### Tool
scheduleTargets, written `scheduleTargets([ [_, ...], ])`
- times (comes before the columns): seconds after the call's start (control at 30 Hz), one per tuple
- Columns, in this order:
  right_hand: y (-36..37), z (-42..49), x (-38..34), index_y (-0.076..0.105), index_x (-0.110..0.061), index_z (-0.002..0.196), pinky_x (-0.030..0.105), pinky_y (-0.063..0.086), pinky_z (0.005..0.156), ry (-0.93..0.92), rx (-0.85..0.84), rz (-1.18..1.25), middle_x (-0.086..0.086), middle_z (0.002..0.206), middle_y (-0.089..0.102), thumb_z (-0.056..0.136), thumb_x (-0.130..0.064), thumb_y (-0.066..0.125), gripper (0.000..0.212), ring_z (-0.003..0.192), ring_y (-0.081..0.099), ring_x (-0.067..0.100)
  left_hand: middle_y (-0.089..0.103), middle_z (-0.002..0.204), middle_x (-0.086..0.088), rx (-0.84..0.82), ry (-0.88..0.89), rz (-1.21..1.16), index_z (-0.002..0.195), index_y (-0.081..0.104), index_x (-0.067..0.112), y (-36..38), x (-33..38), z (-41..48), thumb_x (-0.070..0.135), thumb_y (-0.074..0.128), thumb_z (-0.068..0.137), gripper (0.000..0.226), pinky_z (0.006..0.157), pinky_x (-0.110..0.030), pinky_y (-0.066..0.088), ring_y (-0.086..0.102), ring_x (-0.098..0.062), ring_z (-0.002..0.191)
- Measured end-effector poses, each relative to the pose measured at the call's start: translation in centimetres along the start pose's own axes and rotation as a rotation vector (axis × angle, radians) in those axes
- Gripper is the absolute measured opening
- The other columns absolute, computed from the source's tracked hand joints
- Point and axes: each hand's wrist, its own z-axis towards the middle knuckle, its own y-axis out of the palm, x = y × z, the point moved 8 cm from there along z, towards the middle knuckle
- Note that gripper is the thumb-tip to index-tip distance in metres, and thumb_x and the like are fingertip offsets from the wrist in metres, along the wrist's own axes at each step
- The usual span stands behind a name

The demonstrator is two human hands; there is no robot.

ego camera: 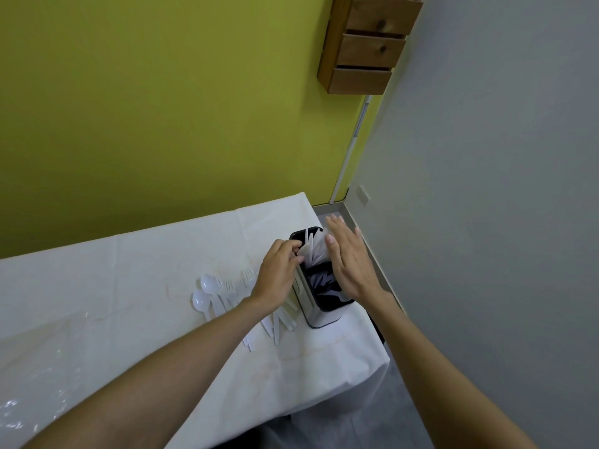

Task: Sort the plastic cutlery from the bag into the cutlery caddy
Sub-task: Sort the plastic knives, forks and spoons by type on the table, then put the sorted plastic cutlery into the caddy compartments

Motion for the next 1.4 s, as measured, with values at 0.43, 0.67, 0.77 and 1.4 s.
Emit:
scheduleTargets([
  [0.43, 4.3, -0.8, -9.5, 0.048, -0.003, 0.137, 0.036, 0.035, 0.113, -0.27, 0.17, 0.1, 0.012, 0.139, 0.051, 0.086, 0.015, 0.035, 0.055, 0.131, 0.044, 0.024, 0.06, 0.122, -0.006, 0.277, -0.274, 0.018, 0.123, 0.058, 0.008, -9.8, -10.5, -5.3, 0.003, 0.043, 0.099, 0.029, 0.085, -0.012, 0.039, 0.056, -0.011, 0.105],
  [0.67, 18.0, -5.7, -9.1, 0.041, -0.012, 0.147, 0.038, 0.024, 0.118, -0.312, -0.458, -0.17, 0.007, 0.154, 0.038, 0.101, -0.008, 0.042, 0.047, 0.145, 0.029, 0.024, 0.066, 0.11, -0.006, 0.288, -0.438, 0.05, 0.114, 0.062, 0.008, -12.4, -16.8, -11.6, 0.001, 0.046, 0.096, 0.025, 0.085, -0.021, 0.042, 0.06, -0.014, 0.097],
  [0.77, 22.0, -7.4, -8.9, 0.045, -0.008, 0.144, 0.046, 0.021, 0.118, -0.391, -0.522, -0.265, 0.013, 0.153, 0.04, 0.097, -0.003, 0.047, 0.048, 0.145, 0.03, 0.032, 0.066, 0.107, -0.005, 0.278, -0.492, 0.027, 0.112, 0.063, 0.009, -12.4, -18.4, -13.6, 0.003, 0.048, 0.096, 0.024, 0.085, -0.021, 0.043, 0.06, -0.014, 0.096],
  [1.4, 23.6, -5.5, -8.6, 0.06, -0.011, 0.111, 0.03, 0.05, 0.079, 0.156, -0.445, -0.14, 0.004, 0.11, 0.059, 0.098, -0.028, 0.053, 0.023, 0.099, 0.058, 0.021, 0.057, 0.086, 0.0, 0.116, -0.687, 0.091, 0.08, 0.057, 0.016, -9.8, -21.2, -15.5, 0.025, 0.065, 0.088, 0.014, 0.062, -0.019, 0.036, 0.054, -0.014, 0.079],
])
